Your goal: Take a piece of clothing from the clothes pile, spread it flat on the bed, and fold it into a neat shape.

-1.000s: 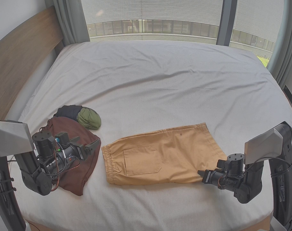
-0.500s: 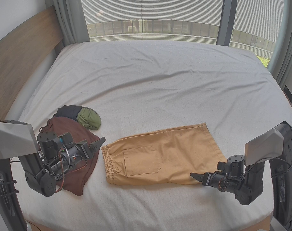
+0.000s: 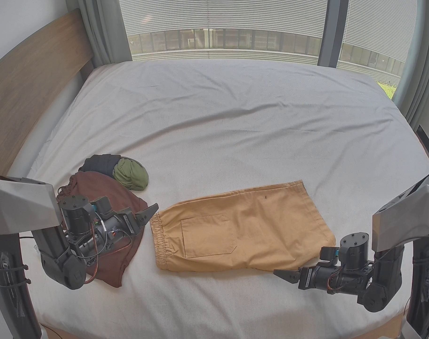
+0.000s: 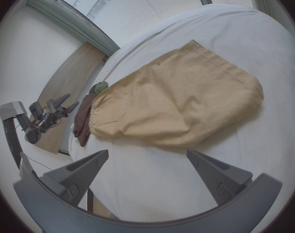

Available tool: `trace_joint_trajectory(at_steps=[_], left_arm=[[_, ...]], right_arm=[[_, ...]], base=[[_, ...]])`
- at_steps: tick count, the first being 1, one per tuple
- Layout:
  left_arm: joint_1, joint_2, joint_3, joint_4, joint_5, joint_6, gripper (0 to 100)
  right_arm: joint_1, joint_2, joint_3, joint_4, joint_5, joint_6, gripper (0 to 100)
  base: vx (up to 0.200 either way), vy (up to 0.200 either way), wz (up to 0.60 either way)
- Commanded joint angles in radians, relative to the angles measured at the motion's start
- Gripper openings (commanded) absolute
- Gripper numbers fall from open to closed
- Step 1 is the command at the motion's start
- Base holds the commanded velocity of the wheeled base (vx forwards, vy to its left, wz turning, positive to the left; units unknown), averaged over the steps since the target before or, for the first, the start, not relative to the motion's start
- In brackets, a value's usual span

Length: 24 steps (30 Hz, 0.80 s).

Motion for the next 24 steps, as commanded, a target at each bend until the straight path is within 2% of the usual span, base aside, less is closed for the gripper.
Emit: trace_joint_trajectory(at_steps=[1, 6, 11, 15, 24], left_arm=[[0.006, 0.059, -0.008, -0.002, 0.002, 0.021, 100], [-0.013, 0.07, -0.012, -0.002, 0.036, -0.059, 100], [-0.014, 0.097, -0.018, 0.0, 0.03, -0.088, 100], [-0.016, 0.143, -0.031, -0.002, 0.027, -0.107, 100], [-0.036, 0.232, -0.098, -0.002, 0.021, -0.194, 100]], right_arm=[[0.049, -0.101, -0.005, -0.001, 0.014, 0.005, 100], [0.06, -0.132, -0.068, 0.0, 0.034, 0.02, 100], [0.052, -0.133, -0.144, 0.0, 0.059, 0.042, 100], [0.046, -0.121, -0.146, 0.0, 0.08, 0.074, 100], [0.027, -0.112, -0.143, 0.0, 0.085, 0.076, 100]], base=[[0.0, 0.0, 0.0], [0.0, 0.0, 0.0], [0.0, 0.0, 0.0], [0.0, 0.0, 0.0], [0.0, 0.0, 0.0]])
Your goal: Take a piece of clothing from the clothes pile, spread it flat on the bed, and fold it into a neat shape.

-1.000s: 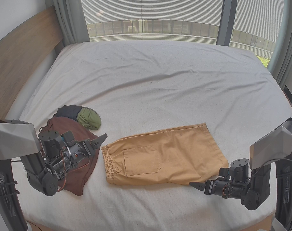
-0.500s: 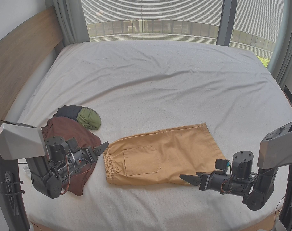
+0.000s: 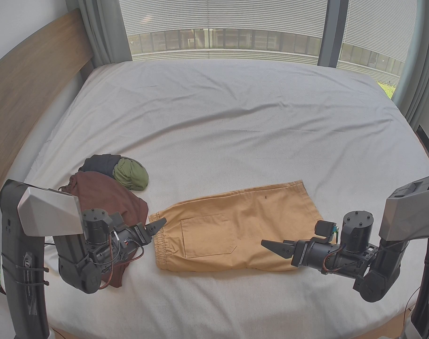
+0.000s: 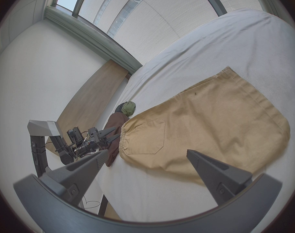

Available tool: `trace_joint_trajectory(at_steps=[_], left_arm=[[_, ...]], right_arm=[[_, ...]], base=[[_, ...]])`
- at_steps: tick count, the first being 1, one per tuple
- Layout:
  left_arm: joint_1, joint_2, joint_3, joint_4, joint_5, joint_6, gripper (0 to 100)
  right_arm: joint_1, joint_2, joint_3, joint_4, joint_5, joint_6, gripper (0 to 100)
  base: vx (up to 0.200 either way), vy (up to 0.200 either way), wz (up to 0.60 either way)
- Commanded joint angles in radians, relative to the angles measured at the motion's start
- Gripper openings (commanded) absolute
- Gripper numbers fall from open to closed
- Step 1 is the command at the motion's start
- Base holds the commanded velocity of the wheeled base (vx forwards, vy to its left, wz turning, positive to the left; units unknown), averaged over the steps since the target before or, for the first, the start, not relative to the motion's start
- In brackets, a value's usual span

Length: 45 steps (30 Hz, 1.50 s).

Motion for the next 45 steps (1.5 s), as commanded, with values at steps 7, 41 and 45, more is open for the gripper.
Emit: trace_joint_trajectory(at_steps=[7, 41, 45], left_arm=[[-0.018, 0.119, -0.06, 0.0, -0.003, -0.026, 100], [-0.127, 0.202, -0.185, 0.003, 0.02, -0.173, 100], [-0.128, 0.2, -0.184, 0.003, 0.02, -0.173, 100]], right_arm=[[-0.021, 0.007, -0.004, -0.001, 0.004, 0.001, 100], [-0.014, 0.036, -0.008, -0.002, 0.003, 0.001, 100], [-0.014, 0.04, -0.013, -0.002, 0.003, -0.001, 100]], base=[[0.0, 0.0, 0.0], [0.0, 0.0, 0.0], [0.0, 0.0, 0.0]])
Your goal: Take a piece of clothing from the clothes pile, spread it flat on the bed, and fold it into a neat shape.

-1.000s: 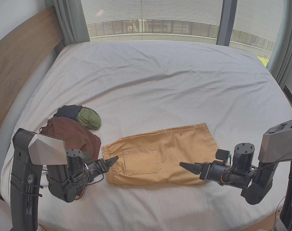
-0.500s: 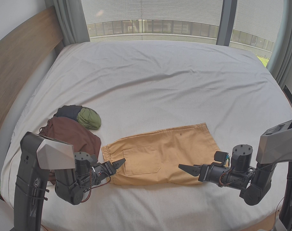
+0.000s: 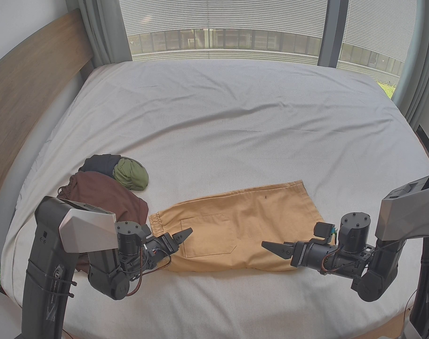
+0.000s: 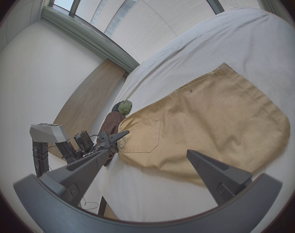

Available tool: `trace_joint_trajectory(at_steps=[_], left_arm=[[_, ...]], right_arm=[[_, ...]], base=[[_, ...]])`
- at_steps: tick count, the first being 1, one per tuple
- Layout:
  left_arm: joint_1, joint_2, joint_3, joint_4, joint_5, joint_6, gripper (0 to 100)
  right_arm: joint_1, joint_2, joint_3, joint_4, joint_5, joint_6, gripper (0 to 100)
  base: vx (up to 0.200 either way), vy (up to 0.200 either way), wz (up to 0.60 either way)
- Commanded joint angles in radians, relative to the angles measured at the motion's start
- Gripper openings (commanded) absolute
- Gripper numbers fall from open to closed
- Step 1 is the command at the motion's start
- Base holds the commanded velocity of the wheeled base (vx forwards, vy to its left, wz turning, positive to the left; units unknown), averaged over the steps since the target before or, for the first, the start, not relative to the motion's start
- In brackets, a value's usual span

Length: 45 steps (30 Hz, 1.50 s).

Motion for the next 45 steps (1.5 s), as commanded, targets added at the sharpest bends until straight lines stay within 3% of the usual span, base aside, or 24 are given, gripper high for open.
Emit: trace_joint_trajectory(at_steps=[1, 4, 5, 15, 29, 35, 39, 45], left_arm=[[0.001, 0.002, 0.0, -0.003, 0.0, 0.0, 100], [0.001, 0.001, 0.002, -0.003, 0.0, -0.002, 100], [0.001, 0.001, 0.003, -0.003, 0.002, -0.002, 0], [0.007, -0.005, 0.011, -0.003, 0.043, -0.003, 0], [-0.008, -0.119, 0.082, 0.006, 0.045, 0.011, 0], [0.015, -0.167, 0.103, 0.098, 0.043, 0.06, 0], [0.046, -0.259, 0.105, 0.258, 0.037, 0.083, 0], [0.084, -0.272, 0.106, 0.272, 0.036, 0.09, 0]], right_arm=[[0.0, 0.006, -0.003, 0.0, -0.001, 0.001, 100], [0.0, 0.008, -0.003, 0.0, -0.001, -0.001, 100], [0.0, 0.006, -0.003, 0.0, -0.001, -0.001, 100], [-0.006, 0.008, -0.003, 0.0, -0.001, -0.001, 100], [-0.009, 0.011, -0.003, 0.0, 0.001, -0.001, 100], [-0.009, 0.016, -0.005, 0.0, 0.001, -0.001, 100], [-0.014, 0.02, -0.005, 0.0, 0.001, -0.001, 100], [-0.014, 0.022, -0.011, 0.0, 0.001, -0.001, 100]], base=[[0.0, 0.0, 0.0], [0.0, 0.0, 0.0], [0.0, 0.0, 0.0], [0.0, 0.0, 0.0], [0.0, 0.0, 0.0], [0.0, 0.0, 0.0], [0.0, 0.0, 0.0], [0.0, 0.0, 0.0]])
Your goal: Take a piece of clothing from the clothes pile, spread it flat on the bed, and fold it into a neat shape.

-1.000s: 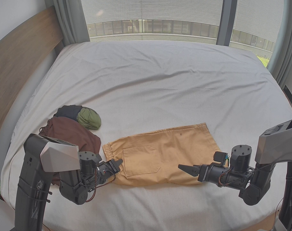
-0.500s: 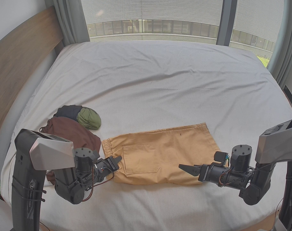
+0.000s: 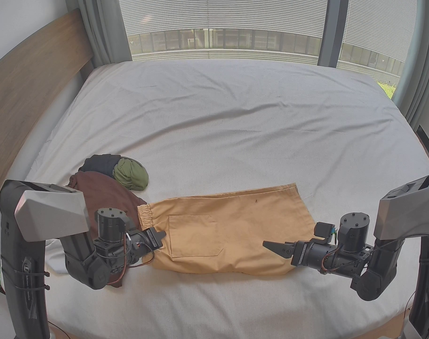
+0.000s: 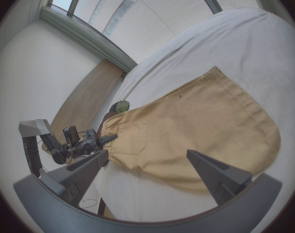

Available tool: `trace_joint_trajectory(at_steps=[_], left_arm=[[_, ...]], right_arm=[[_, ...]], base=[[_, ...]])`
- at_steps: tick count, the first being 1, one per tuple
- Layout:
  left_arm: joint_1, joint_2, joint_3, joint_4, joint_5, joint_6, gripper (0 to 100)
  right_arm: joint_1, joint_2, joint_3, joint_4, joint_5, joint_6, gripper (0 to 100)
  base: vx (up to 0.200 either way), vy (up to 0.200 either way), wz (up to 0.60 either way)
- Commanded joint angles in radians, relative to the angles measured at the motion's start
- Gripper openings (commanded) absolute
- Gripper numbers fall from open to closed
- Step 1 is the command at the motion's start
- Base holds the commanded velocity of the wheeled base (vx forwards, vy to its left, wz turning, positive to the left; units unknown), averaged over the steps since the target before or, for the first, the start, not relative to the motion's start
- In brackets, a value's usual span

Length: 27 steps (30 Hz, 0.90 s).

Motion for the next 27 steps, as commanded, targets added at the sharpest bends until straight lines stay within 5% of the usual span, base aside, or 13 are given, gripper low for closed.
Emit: trace_joint_trajectory(at_steps=[1, 27], left_arm=[[0.031, -0.04, 0.002, 0.002, -0.002, 0.005, 0], [0.175, -0.2, 0.05, 0.14, -0.052, 0.131, 0]], right_arm=[[0.0, 0.005, -0.002, 0.0, 0.0, 0.0, 100], [0.014, 0.025, -0.005, 0.0, -0.003, -0.002, 100]], base=[[0.0, 0.0, 0.0], [0.0, 0.0, 0.0]])
